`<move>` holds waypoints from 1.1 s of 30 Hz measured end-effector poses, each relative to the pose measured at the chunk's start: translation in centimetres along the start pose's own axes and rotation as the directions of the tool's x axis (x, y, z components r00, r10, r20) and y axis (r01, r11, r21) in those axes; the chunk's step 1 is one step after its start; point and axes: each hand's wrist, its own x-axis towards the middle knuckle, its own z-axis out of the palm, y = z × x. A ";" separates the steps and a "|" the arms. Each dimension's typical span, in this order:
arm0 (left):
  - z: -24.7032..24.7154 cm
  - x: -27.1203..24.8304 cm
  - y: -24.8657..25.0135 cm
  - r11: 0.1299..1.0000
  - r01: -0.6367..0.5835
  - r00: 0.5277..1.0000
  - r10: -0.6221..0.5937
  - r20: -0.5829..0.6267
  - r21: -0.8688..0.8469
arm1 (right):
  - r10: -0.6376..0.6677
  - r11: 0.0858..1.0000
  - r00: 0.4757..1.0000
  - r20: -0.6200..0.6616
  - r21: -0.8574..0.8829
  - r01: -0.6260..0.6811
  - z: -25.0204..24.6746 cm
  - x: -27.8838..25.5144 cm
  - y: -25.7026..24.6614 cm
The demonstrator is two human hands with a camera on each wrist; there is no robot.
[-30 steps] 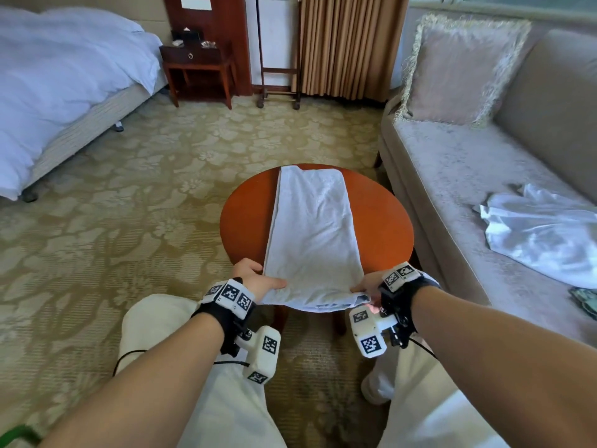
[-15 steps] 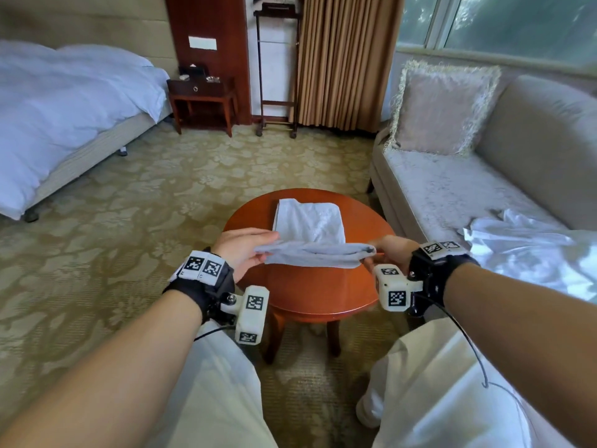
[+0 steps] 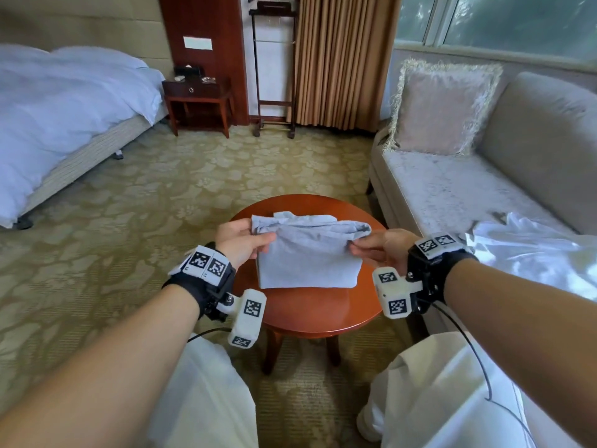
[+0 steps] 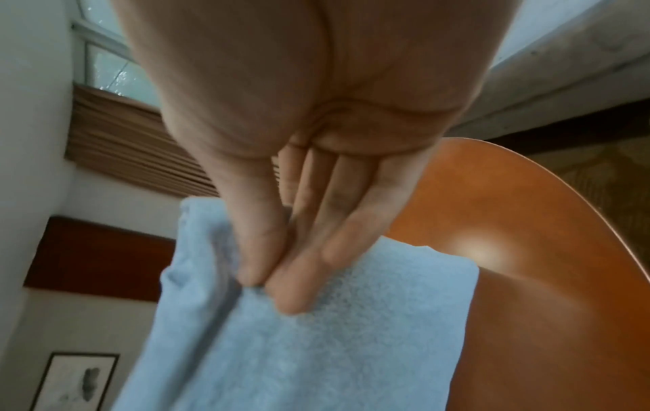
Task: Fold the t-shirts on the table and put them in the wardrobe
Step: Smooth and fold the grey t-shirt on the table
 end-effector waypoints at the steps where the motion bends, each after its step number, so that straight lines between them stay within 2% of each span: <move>1: 0.2 0.5 0.0 0.998 -0.023 1.000 0.024 -0.015 0.052 | -0.027 0.998 0.997 -0.069 -0.058 0.023 0.1 0.5 -0.1; 6: 0.7 3.9 -0.4 0.976 -0.057 0.996 0.069 -0.051 0.210 | -0.076 0.968 0.960 -0.270 -0.250 0.006 -0.4 3.4 -1.3; 11: 0.8 8.1 -1.2 0.952 -0.038 0.999 0.048 -0.024 0.304 | -0.147 0.942 0.925 -0.351 -0.336 0.022 -0.7 7.2 -1.9; 17: 1.4 13.4 -2.1 0.913 -0.037 0.999 0.031 0.020 0.406 | -0.152 0.918 0.907 -0.392 -0.396 -0.017 -0.5 11.4 -2.9; 23: 2.2 19.3 -2.9 0.852 -0.002 0.999 -0.021 0.037 0.524 | -0.136 0.894 0.927 -0.351 -0.446 -0.038 -1.1 16.8 -3.9; 30: 2.9 23.9 -6.0 0.830 0.118 0.987 -0.160 0.031 0.545 | -0.049 0.825 0.926 -0.374 -0.538 -0.173 -1.5 22.6 -4.0; 33: 3.2 24.6 -7.0 0.788 0.141 0.982 -0.187 0.015 0.599 | -0.010 0.783 0.919 -0.395 -0.574 -0.238 -1.7 24.4 -3.5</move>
